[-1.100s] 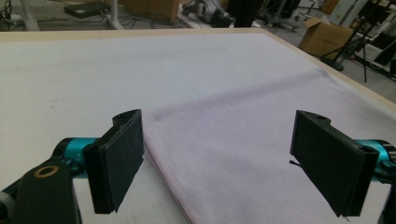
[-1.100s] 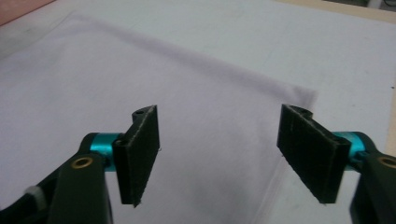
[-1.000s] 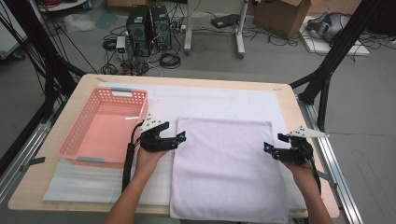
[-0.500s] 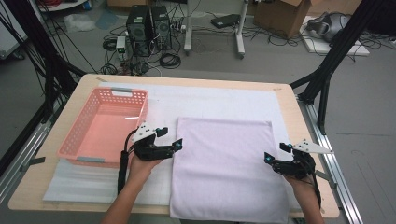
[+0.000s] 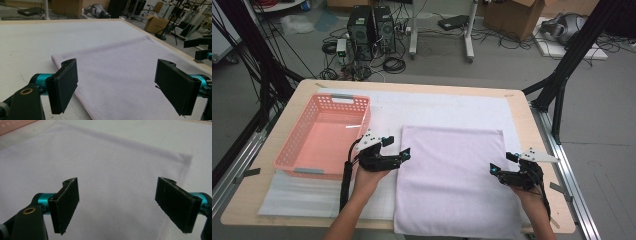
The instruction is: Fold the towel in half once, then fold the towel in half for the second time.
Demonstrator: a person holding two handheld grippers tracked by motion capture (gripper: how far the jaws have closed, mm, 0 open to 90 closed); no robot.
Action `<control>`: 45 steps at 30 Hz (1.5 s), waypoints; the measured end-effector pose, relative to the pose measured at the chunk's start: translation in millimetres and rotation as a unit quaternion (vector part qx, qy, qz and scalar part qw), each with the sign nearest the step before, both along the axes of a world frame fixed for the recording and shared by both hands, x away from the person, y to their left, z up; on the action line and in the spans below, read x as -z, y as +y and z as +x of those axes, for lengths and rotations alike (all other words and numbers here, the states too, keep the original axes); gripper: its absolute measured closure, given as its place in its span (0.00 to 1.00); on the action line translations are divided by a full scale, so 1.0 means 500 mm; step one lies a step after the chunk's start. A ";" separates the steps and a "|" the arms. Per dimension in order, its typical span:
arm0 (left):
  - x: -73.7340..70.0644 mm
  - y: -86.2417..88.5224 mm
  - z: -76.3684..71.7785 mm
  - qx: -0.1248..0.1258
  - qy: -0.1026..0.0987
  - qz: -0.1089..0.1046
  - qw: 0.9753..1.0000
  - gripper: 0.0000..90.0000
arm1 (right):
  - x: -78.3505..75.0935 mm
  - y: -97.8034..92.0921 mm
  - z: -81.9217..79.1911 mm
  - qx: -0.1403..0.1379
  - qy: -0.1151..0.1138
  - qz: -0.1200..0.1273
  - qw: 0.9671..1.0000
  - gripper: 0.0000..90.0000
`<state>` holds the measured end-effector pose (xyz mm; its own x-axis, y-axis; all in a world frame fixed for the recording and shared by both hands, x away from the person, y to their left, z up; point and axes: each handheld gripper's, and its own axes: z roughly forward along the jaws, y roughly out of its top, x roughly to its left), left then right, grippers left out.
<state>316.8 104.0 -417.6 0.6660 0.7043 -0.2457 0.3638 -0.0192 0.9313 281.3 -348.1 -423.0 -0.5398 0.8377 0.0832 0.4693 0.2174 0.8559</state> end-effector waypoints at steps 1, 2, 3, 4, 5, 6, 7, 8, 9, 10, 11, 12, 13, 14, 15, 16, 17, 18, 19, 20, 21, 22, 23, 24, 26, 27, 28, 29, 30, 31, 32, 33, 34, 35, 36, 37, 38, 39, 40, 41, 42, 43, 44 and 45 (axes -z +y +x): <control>-0.001 0.000 0.000 -0.003 0.002 -0.001 1.000 0.21 | 0.001 0.000 0.000 0.000 0.000 -0.003 1.000 0.20; -0.001 0.000 0.001 -0.003 0.002 -0.001 1.000 0.21 | 0.002 -0.001 0.000 0.001 0.001 -0.004 1.000 0.20; -0.002 0.002 0.002 -0.004 0.001 0.000 1.000 0.21 | 0.003 -0.001 -0.001 0.002 0.002 -0.003 1.000 0.20; -0.002 0.002 0.001 -0.007 0.003 -0.001 1.000 0.21 | 0.004 -0.003 -0.001 0.002 0.002 -0.003 1.000 0.20; -0.002 0.002 0.001 -0.008 0.004 -0.003 1.000 0.21 | 0.005 -0.004 -0.001 0.002 0.002 -0.003 1.000 0.20; -0.002 0.002 0.001 -0.008 0.006 -0.001 1.000 0.21 | 0.006 -0.004 -0.001 0.003 0.005 -0.002 1.000 0.20; -0.002 0.001 0.001 -0.007 0.006 0.000 1.000 0.21 | 0.006 -0.004 -0.001 0.003 0.004 -0.003 1.000 0.20; -0.001 0.000 0.001 -0.007 0.007 -0.003 1.000 0.21 | 0.007 -0.005 -0.001 0.002 0.004 -0.002 1.000 0.20; 0.000 0.000 0.003 -0.007 0.007 0.000 1.000 0.21 | 0.007 -0.005 -0.001 0.002 0.003 -0.001 1.000 0.20; 0.000 -0.001 0.005 -0.008 0.007 0.001 1.000 0.21 | 0.007 -0.005 0.000 0.003 0.003 -0.001 1.000 0.20; 0.001 -0.001 0.007 -0.009 0.007 -0.001 1.000 0.21 | 0.007 -0.005 0.001 0.003 0.004 -0.002 1.000 0.20; 0.002 0.000 0.010 -0.012 0.008 -0.002 1.000 0.21 | 0.008 -0.004 0.001 0.003 0.006 -0.002 1.000 0.20; 0.003 0.000 0.011 -0.014 0.011 -0.005 1.000 0.21 | 0.008 -0.004 0.001 0.003 0.006 -0.002 1.000 0.20; 0.004 0.000 0.014 -0.016 0.013 -0.006 1.000 0.21 | 0.008 -0.004 0.001 0.004 0.008 -0.001 1.000 0.20; 0.005 -0.001 0.017 -0.017 0.016 -0.005 1.000 0.21 | 0.009 -0.005 0.002 0.005 0.006 -0.002 1.000 0.20; 0.005 -0.001 0.020 -0.016 0.022 -0.002 1.000 0.21 | 0.010 -0.007 0.003 0.006 0.009 0.000 1.000 0.20; 0.005 -0.003 0.024 -0.018 0.025 0.003 1.000 0.22 | 0.010 -0.007 0.004 0.008 0.012 0.003 1.000 0.20; 0.005 -0.003 0.028 -0.019 0.025 0.001 0.999 0.23 | 0.011 -0.009 0.005 0.011 0.015 0.006 1.000 0.20; 0.005 -0.003 0.033 -0.019 0.028 0.002 0.999 0.23 | 0.012 -0.010 0.006 0.012 0.016 0.007 1.000 0.20; 0.004 -0.005 0.040 -0.024 0.030 0.005 0.999 0.23 | 0.012 -0.010 0.006 0.013 0.019 0.008 1.000 0.20; 0.003 -0.006 0.046 -0.025 0.032 0.007 0.999 0.23 | 0.012 -0.011 0.007 0.014 0.020 0.008 1.000 0.20; 0.001 -0.007 0.051 -0.023 0.032 0.009 0.999 0.24 | 0.013 -0.013 0.008 0.014 0.021 0.007 1.000 0.20; -0.001 -0.009 0.059 -0.021 0.034 0.009 0.999 0.24 | 0.014 -0.014 0.009 0.015 0.022 0.008 1.000 0.20; -0.002 -0.010 0.064 -0.019 0.036 0.009 0.999 0.24 | 0.014 -0.017 0.012 0.016 0.026 0.005 1.000 0.20; -0.001 -0.014 0.080 -0.017 0.045 0.016 0.999 0.24 | 0.014 -0.023 0.020 0.023 0.030 0.006 0.999 0.20; 0.001 -0.016 0.088 -0.017 0.046 0.025 0.998 0.24 | 0.015 -0.027 0.025 0.028 0.034 0.008 0.999 0.20; 0.002 -0.018 0.092 -0.020 0.051 0.027 0.998 0.25 | 0.015 -0.031 0.030 0.031 0.038 0.009 0.999 0.20; 0.005 -0.019 0.101 -0.022 0.056 0.028 0.998 0.25 | 0.015 -0.033 0.035 0.035 0.039 0.010 0.999 0.20; 0.009 -0.018 0.106 -0.026 0.060 0.024 0.998 0.25 | 0.016 -0.038 0.044 0.038 0.045 0.011 0.998 0.20; 0.013 -0.016 0.111 -0.028 0.065 0.022 0.997 0.26 | 0.016 -0.040 0.050 0.041 0.051 0.011 0.998 0.20; 0.019 -0.014 0.116 -0.035 0.071 0.021 0.997 0.26 | 0.016 -0.043 0.057 0.042 0.054 0.010 0.998 0.20; 0.025 -0.012 0.121 -0.041 0.077 0.024 0.996 0.26 | 0.016 -0.045 0.065 0.045 0.059 0.008 0.997 0.20; 0.033 -0.010 0.128 -0.046 0.086 0.026 0.995 0.26 | 0.016 -0.047 0.072 0.049 0.064 0.007 0.997 0.20; 0.038 -0.010 0.132 -0.051 0.091 0.030 0.994 0.27 | 0.015 -0.049 0.081 0.052 0.067 0.004 0.996 0.20; 0.041 -0.011 0.134 -0.054 0.092 0.032 0.994 0.27 | 0.014 -0.051 0.088 0.055 0.073 0.002 0.996 0.20; 0.045 -0.011 0.137 -0.053 0.098 0.029 0.993 0.28 | 0.014 -0.052 0.093 0.056 0.073 0.001 0.996 0.20; 0.050 -0.012 0.141 -0.057 0.103 0.032 0.993 0.29 | 0.015 -0.054 0.101 0.061 0.077 0.003 0.995 0.20; 0.054 -0.012 0.143 -0.062 0.106 0.037 0.992 0.29 | 0.015 -0.056 0.109 0.063 0.082 0.000 0.995 0.21; 0.059 -0.012 0.146 -0.065 0.110 0.039 0.991 0.29 | 0.016 -0.057 0.116 0.068 0.088 -0.001 0.994 0.21; 0.063 -0.012 0.149 -0.069 0.115 0.040 0.990 0.30 | 0.018 -0.058 0.125 0.069 0.090 -0.003 0.994 0.21; 0.067 -0.013 0.151 -0.071 0.118 0.043 0.989 0.30 | 0.019 -0.058 0.131 0.071 0.097 -0.003 0.993 0.21; 0.070 -0.014 0.153 -0.071 0.123 0.044 0.989 0.31 | 0.020 -0.058 0.138 0.073 0.098 -0.005 0.993 0.21; 0.071 -0.015 0.154 -0.071 0.130 0.047 0.988 0.32 | 0.021 -0.058 0.144 0.075 0.101 -0.004 0.992 0.21; 0.071 -0.016 0.156 -0.070 0.131 0.051 0.988 0.33 | 0.022 -0.058 0.149 0.079 0.105 -0.004 0.991 0.22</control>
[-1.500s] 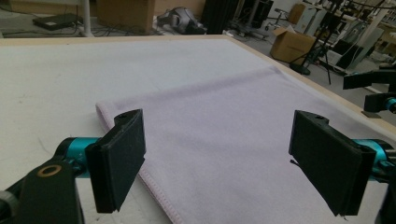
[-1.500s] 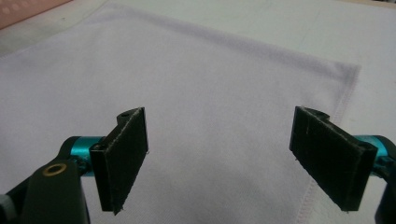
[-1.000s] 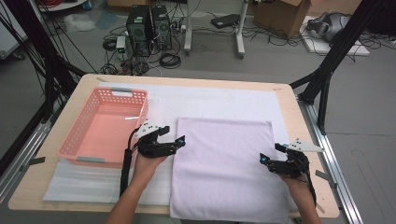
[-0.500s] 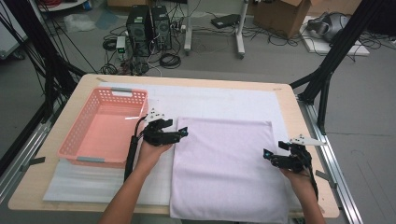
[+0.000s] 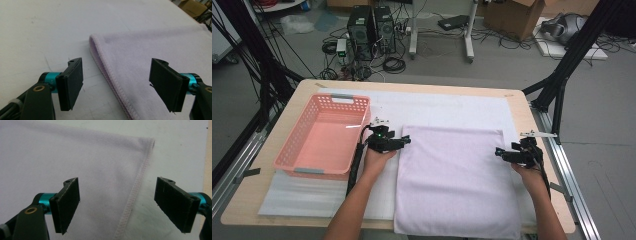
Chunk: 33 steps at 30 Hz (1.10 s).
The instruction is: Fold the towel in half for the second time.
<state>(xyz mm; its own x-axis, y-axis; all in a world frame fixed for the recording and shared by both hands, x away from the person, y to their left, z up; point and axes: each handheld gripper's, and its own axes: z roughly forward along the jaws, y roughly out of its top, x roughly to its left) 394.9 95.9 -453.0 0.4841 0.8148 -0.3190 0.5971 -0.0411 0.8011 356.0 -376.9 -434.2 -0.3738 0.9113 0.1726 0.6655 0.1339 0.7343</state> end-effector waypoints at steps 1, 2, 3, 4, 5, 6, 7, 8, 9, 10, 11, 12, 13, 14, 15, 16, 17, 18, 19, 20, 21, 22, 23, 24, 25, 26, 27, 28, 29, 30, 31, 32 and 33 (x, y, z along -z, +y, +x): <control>-0.001 -0.002 0.002 0.003 0.001 0.006 1.000 0.33 | 0.001 0.000 0.004 0.000 -0.001 0.001 1.000 0.25; -0.002 -0.005 0.004 0.004 0.001 0.015 1.000 0.33 | 0.002 -0.001 0.006 0.002 -0.001 0.002 1.000 0.26; -0.003 -0.010 0.007 0.005 0.003 0.020 1.000 0.33 | 0.005 -0.001 0.009 0.006 0.002 0.005 1.000 0.26; -0.004 -0.015 0.011 0.007 0.002 0.024 1.000 0.33 | 0.008 -0.001 0.012 0.008 0.003 0.003 1.000 0.26; -0.005 -0.018 0.013 0.006 0.003 0.028 1.000 0.33 | 0.011 -0.001 0.015 0.012 0.008 0.002 1.000 0.27; -0.005 -0.024 0.018 0.006 0.004 0.032 0.999 0.33 | 0.013 -0.001 0.017 0.014 0.010 0.000 1.000 0.28; -0.003 -0.027 0.020 0.004 0.002 0.030 1.000 0.33 | 0.016 -0.002 0.020 0.015 0.012 -0.004 1.000 0.29; 0.001 -0.028 0.023 0.000 0.007 0.030 1.000 0.34 | 0.018 -0.003 0.022 0.017 0.014 -0.004 1.000 0.31; 0.001 -0.029 0.024 -0.005 0.009 0.033 0.999 0.34 | 0.020 -0.003 0.024 0.018 0.015 -0.006 1.000 0.32; 0.001 -0.028 0.024 -0.008 0.009 0.032 0.999 0.37 | 0.022 -0.004 0.026 0.020 0.015 -0.010 1.000 0.34; 0.001 -0.028 0.024 -0.010 0.010 0.032 0.999 0.38 | 0.022 -0.004 0.028 0.023 0.011 -0.011 1.000 0.35; 0.001 -0.029 0.024 -0.012 0.010 0.037 0.999 0.39 | 0.023 -0.004 0.030 0.025 0.010 -0.012 1.000 0.36; 0.000 -0.032 0.023 -0.014 0.007 0.045 0.999 0.40 | 0.021 -0.002 0.035 0.027 0.012 -0.017 0.999 0.37; 0.000 -0.035 0.022 -0.018 0.005 0.050 0.999 0.41 | 0.019 0.001 0.040 0.029 0.014 -0.022 0.999 0.37; 0.000 -0.037 0.022 -0.019 0.003 0.056 0.998 0.43 | 0.018 0.006 0.045 0.029 0.018 -0.030 0.999 0.38; -0.001 -0.040 0.022 -0.020 0.001 0.063 0.998 0.44 | 0.016 0.011 0.050 0.026 0.019 -0.038 0.999 0.40; -0.003 -0.046 0.024 -0.014 -0.002 0.079 0.997 0.44 | 0.015 0.017 0.056 0.023 0.019 -0.050 0.998 0.41; -0.004 -0.053 0.025 -0.009 -0.005 0.087 0.996 0.45 | 0.014 0.025 0.063 0.019 0.019 -0.062 0.998 0.42; -0.003 -0.060 0.026 -0.005 -0.009 0.100 0.995 0.46 | 0.013 0.030 0.066 0.018 0.019 -0.071 0.997 0.44; -0.003 -0.065 0.026 -0.006 -0.014 0.113 0.993 0.46 | 0.013 0.034 0.068 0.021 0.020 -0.074 0.997 0.46; -0.002 -0.067 0.026 -0.009 -0.017 0.117 0.993 0.49 | 0.012 0.035 0.069 0.023 0.020 -0.074 0.997 0.49; -0.003 -0.067 0.025 -0.014 -0.018 0.122 0.992 0.52 | 0.012 0.035 0.069 0.022 0.019 -0.073 0.997 0.54; -0.003 -0.065 0.025 -0.015 -0.020 0.127 0.992 0.57 | 0.011 0.035 0.069 0.019 0.020 -0.068 0.997 0.61; -0.003 -0.061 0.026 -0.014 -0.020 0.123 0.992 0.62 | 0.011 0.035 0.068 0.016 0.019 -0.065 0.998 0.67; -0.003 -0.057 0.027 -0.007 -0.018 0.114 0.993 0.69 | 0.011 0.036 0.067 0.015 0.021 -0.061 0.998 0.73; -0.002 -0.055 0.028 0.006 -0.012 0.094 0.995 0.85 | 0.010 0.038 0.066 0.012 0.023 -0.054 0.998 0.83; -0.002 -0.055 0.028 0.003 -0.010 0.090 0.996 0.93 | 0.010 0.040 0.066 0.007 0.026 -0.044 0.999 0.87; -0.002 -0.053 0.029 0.004 -0.007 0.086 0.996 0.93 | 0.010 0.043 0.065 0.009 0.026 -0.048 0.998 0.90; -0.001 -0.051 0.030 0.001 -0.004 0.078 0.997 0.94 | 0.009 0.045 0.065 0.007 0.023 -0.051 0.998 0.91; -0.002 -0.047 0.032 -0.001 0.000 0.070 0.998 0.94 | 0.009 0.043 0.065 0.006 0.023 -0.049 0.999 0.91; -0.005 -0.043 0.033 -0.005 0.000 0.061 0.998 0.95 | 0.009 0.040 0.065 0.008 0.023 -0.042 0.999 0.92; -0.009 -0.040 0.032 -0.013 -0.005 0.051 0.999 0.95 | 0.008 0.038 0.064 0.011 0.022 -0.036 0.999 0.92; -0.016 -0.038 0.031 -0.019 -0.014 0.041 0.999 0.95 | 0.007 0.035 0.064 0.016 0.015 -0.032 0.999 0.92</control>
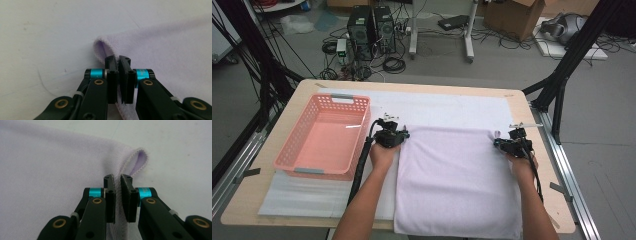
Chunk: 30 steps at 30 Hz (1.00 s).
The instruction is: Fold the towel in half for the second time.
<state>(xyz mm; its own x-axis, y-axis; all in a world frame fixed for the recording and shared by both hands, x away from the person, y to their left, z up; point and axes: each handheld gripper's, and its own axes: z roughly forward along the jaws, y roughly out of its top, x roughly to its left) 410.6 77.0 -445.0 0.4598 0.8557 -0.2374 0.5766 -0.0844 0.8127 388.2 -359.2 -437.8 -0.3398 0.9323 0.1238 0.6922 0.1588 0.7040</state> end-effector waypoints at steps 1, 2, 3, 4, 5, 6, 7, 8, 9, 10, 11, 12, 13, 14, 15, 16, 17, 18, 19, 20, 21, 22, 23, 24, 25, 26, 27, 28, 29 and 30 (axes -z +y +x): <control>-0.008 0.003 -0.002 -0.007 -0.013 -0.012 1.000 0.95 | -0.003 -0.002 -0.001 0.005 -0.006 0.005 1.000 0.92; -0.016 0.006 -0.003 -0.009 -0.028 -0.027 0.999 0.95 | -0.007 -0.004 -0.001 0.010 -0.016 0.014 1.000 0.92; -0.025 0.010 -0.004 -0.016 -0.042 -0.039 0.998 0.95 | -0.012 -0.006 -0.002 0.017 -0.031 0.023 0.999 0.92; -0.032 0.016 -0.005 -0.021 -0.052 -0.051 0.997 0.95 | -0.018 -0.008 -0.002 0.023 -0.044 0.029 0.998 0.92; -0.041 0.022 -0.004 -0.019 -0.059 -0.059 0.996 0.95 | -0.025 -0.009 -0.002 0.027 -0.056 0.031 0.998 0.92; -0.049 0.024 -0.005 -0.018 -0.072 -0.063 0.995 0.95 | -0.034 -0.010 -0.003 0.028 -0.072 0.035 0.996 0.92; -0.055 0.026 -0.007 -0.016 -0.080 -0.063 0.995 0.95 | -0.041 -0.009 -0.004 0.031 -0.085 0.045 0.995 0.92; -0.058 0.028 -0.009 -0.011 -0.079 -0.063 0.995 0.95 | -0.047 -0.008 -0.004 0.029 -0.093 0.045 0.994 0.92; -0.059 0.030 -0.011 -0.008 -0.075 -0.062 0.995 0.95 | -0.052 -0.005 -0.005 0.022 -0.096 0.037 0.994 0.92; -0.058 0.031 -0.013 -0.002 -0.068 -0.057 0.996 0.95 | -0.053 -0.002 -0.007 0.021 -0.094 0.034 0.995 0.92; -0.056 0.032 -0.016 0.006 -0.064 -0.054 0.996 0.95 | -0.054 -0.002 -0.009 0.016 -0.093 0.031 0.995 0.92; -0.055 0.031 -0.021 0.006 -0.066 -0.055 0.996 0.95 | -0.054 -0.002 -0.013 0.010 -0.090 0.033 0.995 0.92; -0.054 0.032 -0.025 0.007 -0.067 -0.058 0.996 0.95 | -0.055 -0.003 -0.017 0.007 -0.091 0.032 0.995 0.92; -0.053 0.033 -0.031 0.007 -0.068 -0.064 0.996 0.95 | -0.055 -0.003 -0.022 0.006 -0.090 0.033 0.995 0.92; -0.053 0.033 -0.031 0.007 -0.068 -0.064 0.996 0.95 | -0.056 -0.004 -0.026 0.002 -0.088 0.034 0.996 0.91; -0.053 0.035 -0.040 0.012 -0.065 -0.065 0.996 0.95 | -0.057 -0.006 -0.031 -0.001 -0.091 0.034 0.995 0.91; -0.055 0.036 -0.044 0.018 -0.061 -0.061 0.996 0.95 | -0.058 -0.007 -0.037 -0.004 -0.091 0.036 0.995 0.91; -0.058 0.036 -0.049 0.026 -0.061 -0.057 0.996 0.95 | -0.059 -0.009 -0.044 -0.008 -0.093 0.035 0.995 0.91; -0.061 0.036 -0.054 0.030 -0.063 -0.055 0.996 0.95 | -0.060 -0.010 -0.052 -0.010 -0.093 0.036 0.995 0.91; -0.065 0.036 -0.062 0.032 -0.070 -0.059 0.995 0.95 | -0.060 -0.011 -0.058 -0.013 -0.093 0.037 0.995 0.91; -0.067 0.038 -0.070 0.033 -0.074 -0.066 0.995 0.95 | -0.061 -0.013 -0.066 -0.017 -0.093 0.037 0.995 0.91; -0.069 0.040 -0.078 0.037 -0.073 -0.067 0.994 0.95 | -0.062 -0.014 -0.075 -0.019 -0.095 0.038 0.995 0.91; -0.069 0.042 -0.089 0.041 -0.074 -0.065 0.994 0.95 | -0.062 -0.016 -0.084 -0.022 -0.096 0.038 0.994 0.91; -0.068 0.043 -0.098 0.044 -0.074 -0.068 0.994 0.95 | -0.061 -0.018 -0.096 -0.026 -0.097 0.042 0.994 0.91; -0.065 0.044 -0.107 0.048 -0.074 -0.072 0.993 0.95 | -0.060 -0.021 -0.105 -0.028 -0.096 0.045 0.994 0.91; -0.064 0.046 -0.115 0.048 -0.073 -0.072 0.994 0.95 | -0.058 -0.022 -0.113 -0.029 -0.095 0.045 0.994 0.91; -0.062 0.047 -0.126 0.051 -0.076 -0.071 0.993 0.95 | -0.057 -0.023 -0.119 -0.029 -0.093 0.047 0.994 0.91; -0.059 0.047 -0.137 0.054 -0.079 -0.070 0.993 0.95 | -0.055 -0.024 -0.126 -0.032 -0.094 0.049 0.994 0.91; -0.058 0.046 -0.147 0.059 -0.078 -0.065 0.993 0.95 | -0.054 -0.025 -0.135 -0.032 -0.093 0.049 0.994 0.91; -0.055 0.047 -0.157 0.062 -0.081 -0.065 0.993 0.95 | -0.053 -0.025 -0.142 -0.034 -0.093 0.050 0.994 0.91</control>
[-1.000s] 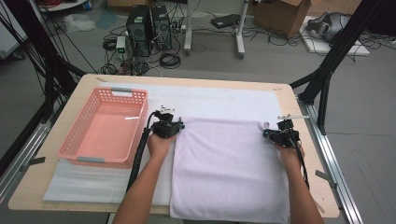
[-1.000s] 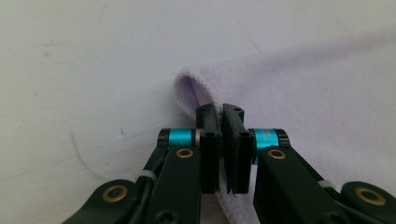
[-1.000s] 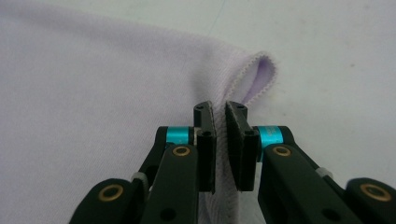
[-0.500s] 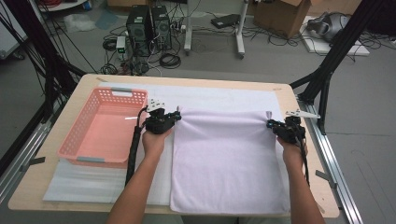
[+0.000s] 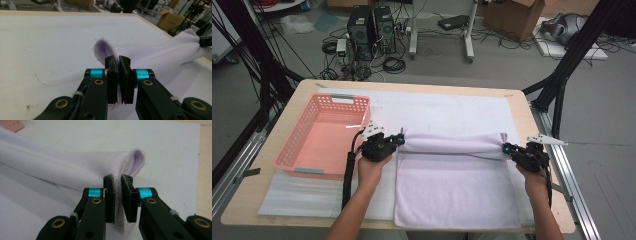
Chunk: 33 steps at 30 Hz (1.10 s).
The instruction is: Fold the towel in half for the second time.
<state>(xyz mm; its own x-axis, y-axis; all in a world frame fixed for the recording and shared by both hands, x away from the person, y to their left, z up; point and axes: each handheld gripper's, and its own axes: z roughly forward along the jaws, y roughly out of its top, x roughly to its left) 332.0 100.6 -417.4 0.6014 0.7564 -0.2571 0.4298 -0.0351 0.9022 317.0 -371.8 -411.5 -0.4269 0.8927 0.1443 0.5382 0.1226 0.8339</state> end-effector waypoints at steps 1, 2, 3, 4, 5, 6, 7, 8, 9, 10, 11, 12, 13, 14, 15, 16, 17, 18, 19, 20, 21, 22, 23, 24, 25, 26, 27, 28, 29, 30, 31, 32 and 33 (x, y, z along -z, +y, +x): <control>0.002 0.003 -0.010 0.004 0.000 0.003 1.000 0.95 | 0.001 -0.001 -0.008 -0.003 -0.001 0.002 1.000 0.91; 0.003 0.004 -0.017 0.005 -0.001 0.003 1.000 0.95 | 0.003 -0.002 -0.018 -0.006 -0.001 0.002 1.000 0.91; 0.005 0.008 -0.026 0.008 -0.002 0.000 1.000 0.95 | 0.005 -0.003 -0.025 -0.009 -0.001 0.004 1.000 0.91; 0.010 0.011 -0.038 0.012 0.000 -0.003 1.000 0.95 | 0.006 -0.003 -0.034 -0.012 -0.001 0.010 1.000 0.91; 0.015 0.014 -0.047 0.017 0.002 0.000 1.000 0.95 | 0.009 -0.004 -0.046 -0.015 -0.004 0.009 1.000 0.91; 0.019 0.015 -0.055 0.022 0.004 0.003 1.000 0.95 | 0.011 -0.004 -0.055 -0.018 -0.004 0.013 1.000 0.91; 0.028 0.017 -0.068 0.028 0.006 0.009 1.000 0.95 | 0.013 -0.006 -0.062 -0.020 -0.005 0.012 1.000 0.91; 0.033 0.017 -0.075 0.032 0.008 0.009 0.999 0.95 | 0.015 -0.006 -0.073 -0.023 -0.003 0.013 1.000 0.91; 0.039 0.019 -0.084 0.036 0.010 0.012 0.999 0.95 | 0.017 -0.006 -0.079 -0.024 -0.004 0.012 1.000 0.91; 0.047 0.020 -0.094 0.039 0.012 0.015 0.999 0.95 | 0.019 -0.006 -0.088 -0.026 -0.003 0.010 1.000 0.91; 0.052 0.021 -0.100 0.040 0.013 0.017 0.999 0.94 | 0.023 -0.006 -0.099 -0.027 -0.003 0.010 1.000 0.91; 0.056 0.021 -0.105 0.042 0.014 0.019 0.999 0.94 | 0.026 -0.006 -0.106 -0.028 -0.001 0.009 1.000 0.91; 0.063 0.021 -0.111 0.045 0.015 0.023 0.999 0.94 | 0.029 -0.007 -0.109 -0.029 0.001 0.006 1.000 0.91; 0.066 0.021 -0.114 0.045 0.017 0.025 0.999 0.93 | 0.033 -0.006 -0.114 -0.026 0.006 0.005 1.000 0.91; 0.064 0.021 -0.115 0.044 0.015 0.024 0.999 0.89 | 0.036 -0.005 -0.117 -0.026 0.009 0.004 1.000 0.90; 0.062 0.022 -0.115 0.034 0.016 0.023 0.999 0.78 | 0.038 -0.004 -0.118 -0.026 0.013 -0.003 1.000 0.88; 0.059 0.025 -0.113 0.027 0.019 0.016 0.999 0.68 | 0.038 -0.002 -0.119 -0.024 0.020 -0.007 0.999 0.83; 0.055 0.027 -0.110 0.021 0.021 0.011 0.999 0.58 | 0.036 -0.002 -0.119 -0.018 0.020 -0.004 1.000 0.73; 0.051 0.031 -0.106 0.022 0.024 0.007 0.999 0.54 | 0.032 -0.003 -0.118 -0.007 0.020 0.001 1.000 0.65; 0.047 0.032 -0.100 0.019 0.024 0.001 1.000 0.51 | 0.026 -0.005 -0.117 0.002 0.016 0.009 1.000 0.59; 0.043 0.033 -0.094 0.018 0.025 -0.001 1.000 0.49 | 0.018 -0.005 -0.116 0.013 0.007 0.013 1.000 0.54; 0.038 0.032 -0.086 0.017 0.026 -0.003 0.999 0.48 | 0.013 -0.005 -0.114 0.020 0.001 0.012 1.000 0.50; 0.033 0.031 -0.077 0.021 0.026 -0.006 0.999 0.48 | 0.005 -0.004 -0.110 0.025 -0.002 0.013 1.000 0.48; 0.029 0.029 -0.067 0.020 0.030 -0.010 0.999 0.48 | -0.001 -0.003 -0.104 0.027 -0.003 0.015 1.000 0.47; 0.028 0.027 -0.058 0.022 0.033 -0.014 0.999 0.50 | -0.005 0.000 -0.095 0.026 -0.005 0.016 1.000 0.46; 0.028 0.025 -0.051 0.023 0.041 -0.019 0.999 0.51 | -0.007 0.003 -0.087 0.026 0.000 0.014 1.000 0.46; 0.031 0.022 -0.046 0.027 0.046 -0.019 0.998 0.52 | -0.006 0.006 -0.077 0.026 0.005 0.009 1.000 0.45; 0.035 0.018 -0.043 0.032 0.051 -0.019 0.998 0.55 | -0.004 0.009 -0.066 0.028 0.013 0.006 1.000 0.45; 0.039 0.013 -0.040 0.039 0.062 -0.012 0.997 0.59 | -0.001 0.011 -0.054 0.029 0.018 0.001 0.999 0.45; 0.044 0.009 -0.039 0.044 0.067 -0.001 0.997 0.62 | 0.003 0.013 -0.042 0.031 0.027 -0.002 0.999 0.44; 0.047 0.006 -0.040 0.050 0.071 0.009 0.996 0.71 | 0.009 0.015 -0.030 0.032 0.036 -0.005 0.999 0.44; 0.049 0.003 -0.042 0.051 0.071 0.016 0.996 0.82 | 0.014 0.017 -0.019 0.029 0.044 -0.005 0.999 0.43; 0.050 0.001 -0.047 0.049 0.063 0.025 0.996 0.92 | 0.019 0.017 -0.013 0.027 0.050 -0.006 0.998 0.43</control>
